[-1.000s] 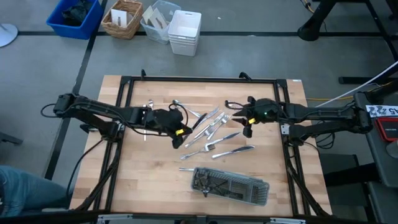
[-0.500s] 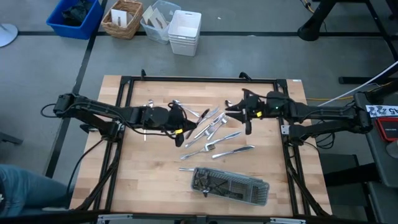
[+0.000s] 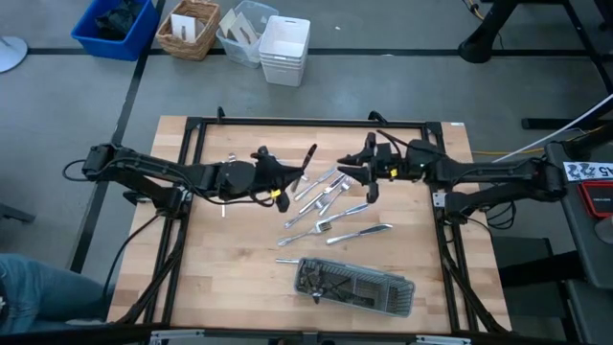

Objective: Sort silverware
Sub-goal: Put the knife into the gray silverware rack

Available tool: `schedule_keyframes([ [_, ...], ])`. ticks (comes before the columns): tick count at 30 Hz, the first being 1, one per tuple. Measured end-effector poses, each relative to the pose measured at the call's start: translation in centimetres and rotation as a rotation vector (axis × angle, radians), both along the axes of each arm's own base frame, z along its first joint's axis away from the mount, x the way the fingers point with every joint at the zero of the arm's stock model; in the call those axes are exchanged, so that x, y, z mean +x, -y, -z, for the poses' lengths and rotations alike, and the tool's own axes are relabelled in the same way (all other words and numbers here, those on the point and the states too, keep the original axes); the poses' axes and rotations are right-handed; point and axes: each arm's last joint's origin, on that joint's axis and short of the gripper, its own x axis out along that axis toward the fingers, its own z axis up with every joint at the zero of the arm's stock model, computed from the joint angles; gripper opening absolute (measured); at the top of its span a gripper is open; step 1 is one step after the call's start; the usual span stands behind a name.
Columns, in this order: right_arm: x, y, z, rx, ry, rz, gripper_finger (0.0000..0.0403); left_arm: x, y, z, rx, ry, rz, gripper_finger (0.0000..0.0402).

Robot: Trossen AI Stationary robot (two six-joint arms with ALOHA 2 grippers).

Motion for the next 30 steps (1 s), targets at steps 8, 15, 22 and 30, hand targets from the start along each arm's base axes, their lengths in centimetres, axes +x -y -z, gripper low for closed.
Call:
schedule_keyframes([
  [8, 2.4, 0.3, 1.1, -0.01, 0.076, 0.001, 0.0095, -0.1, -0.2, 0.0, 0.029, -0.007, -0.055, 0.0039],
  [15, 3.8, 0.5, 2.2, -0.013, 0.101, 0.003, 0.0095, -0.1, -0.2, 0.0, 0.038, -0.012, -0.054, 0.004],
  [22, 4.9, 0.7, 2.9, -0.019, 0.161, 0.015, 0.0095, -0.1, -0.2, 0.0, 0.039, -0.012, -0.054, 0.004],
  [30, 5.7, 0.9, 3.8, 0.037, 0.182, 0.062, 0.0095, -0.1, -0.2, 0.0, 0.039, -0.013, -0.055, 0.004],
])
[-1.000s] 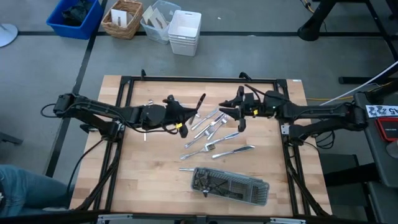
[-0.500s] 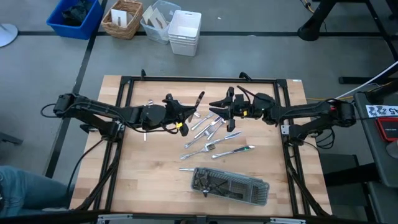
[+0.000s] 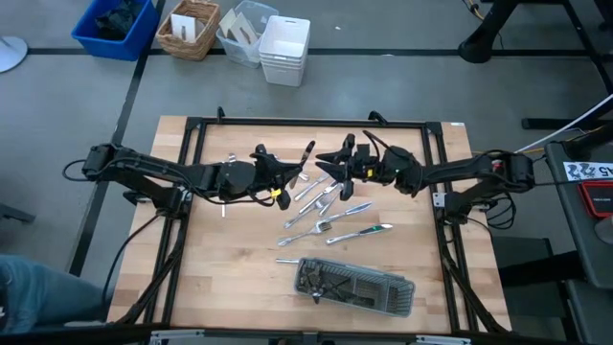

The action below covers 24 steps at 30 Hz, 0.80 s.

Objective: Sort silverware
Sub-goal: Put the knife into the gray silverware rack

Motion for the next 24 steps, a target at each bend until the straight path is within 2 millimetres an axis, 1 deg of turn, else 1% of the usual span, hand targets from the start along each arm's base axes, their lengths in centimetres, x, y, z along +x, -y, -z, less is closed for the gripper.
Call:
schedule_keyframes([
  [4, 0.2, -0.2, 0.2, 0.002, 0.001, -0.006, 0.0095, 0.0, 0.0, 0.0, 0.002, 0.0, -0.006, 0.004],
  [9, 0.7, -1.5, 0.3, 0.021, 0.027, 0.019, 0.0095, 0.0, -0.1, 0.0, 0.005, 0.0, -0.022, 0.004],
  [14, 1.7, -2.3, -0.4, 0.057, 0.034, 0.132, 0.0095, 0.0, -0.1, 0.0, 0.006, -0.001, -0.023, 0.004],
  [17, 2.8, -2.8, -0.8, 0.064, 0.025, 0.146, 0.0095, 0.0, -0.1, 0.0, 0.007, -0.005, -0.024, 0.004],
  [21, 3.9, -2.8, -0.9, 0.069, -0.027, 0.173, 0.0095, 0.0, -0.1, 0.1, 0.007, -0.006, -0.024, 0.004],
  [24, 4.2, -2.6, -0.9, 0.1, -0.047, 0.221, 0.0095, 0.0, -0.1, 0.1, 0.007, -0.007, -0.028, 0.004],
])
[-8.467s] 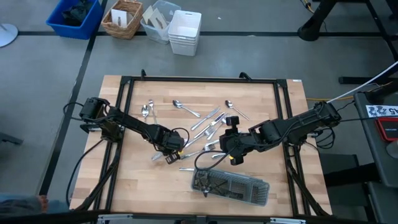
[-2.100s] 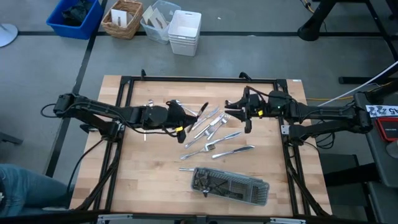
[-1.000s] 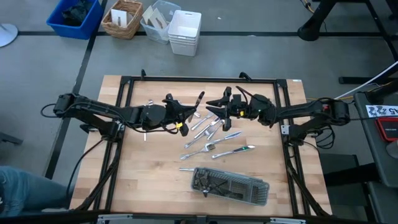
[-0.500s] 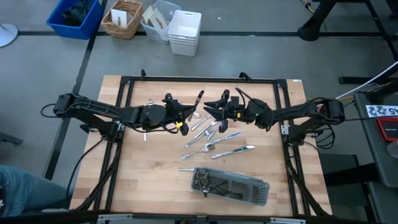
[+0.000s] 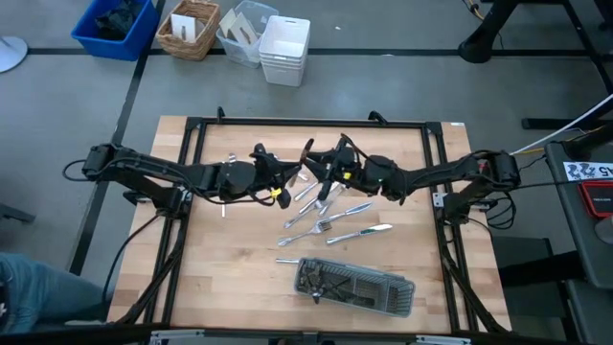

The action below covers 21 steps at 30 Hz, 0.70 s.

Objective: Sort silverware
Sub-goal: Put the knife into the gray silverware rack

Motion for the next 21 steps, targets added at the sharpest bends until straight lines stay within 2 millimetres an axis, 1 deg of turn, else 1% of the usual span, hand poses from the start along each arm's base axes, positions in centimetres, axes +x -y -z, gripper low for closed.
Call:
schedule_keyframes([
  [16, -0.06, 0.25, -0.01, 0.012, 0.001, 0.064, 0.0095, -0.01, -0.02, 0.04, 0.001, -0.004, 0.0, 0.004],
  [21, -0.09, 0.29, -0.28, 0.002, 0.026, 0.08, 0.0095, 0.0, -0.01, 0.01, 0.0, -0.001, 0.0, 0.004],
])
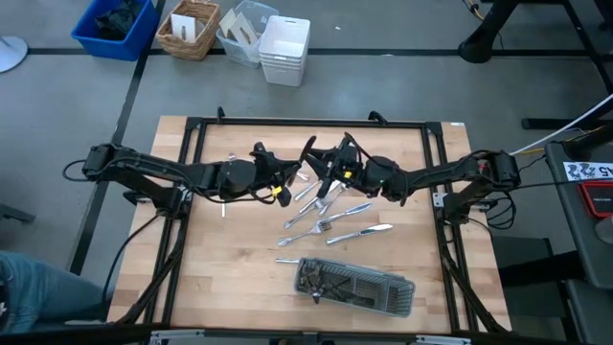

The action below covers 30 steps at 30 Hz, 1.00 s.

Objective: Sort silverware
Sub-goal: Put the knife into the gray silverware rack

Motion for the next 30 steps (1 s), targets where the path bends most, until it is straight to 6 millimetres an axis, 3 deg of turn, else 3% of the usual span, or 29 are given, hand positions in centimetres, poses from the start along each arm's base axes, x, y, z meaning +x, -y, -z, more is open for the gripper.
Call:
schedule_keyframes([
  [6, 1.3, 0.1, -0.9, -0.037, -0.018, 0.023, 0.0086, 0.0, 0.0, 0.1, -0.001, -0.007, 0.005, 0.004],
  [14, 3.0, 0.1, -1.0, -0.114, -0.121, 0.023, 0.0008, 0.0, 0.1, 0.1, -0.004, -0.008, 0.011, 0.004],
  [23, 3.0, 0.0, -1.3, -0.131, -0.117, -0.004, 0.0005, -0.1, 0.1, 0.6, 0.026, -0.071, 0.016, 0.004],
  [30, 2.0, -0.1, -2.9, -0.137, -0.144, -0.007, 0.0004, -1.1, 0.0, 2.6, -0.007, -0.284, 0.0, 0.004],
])
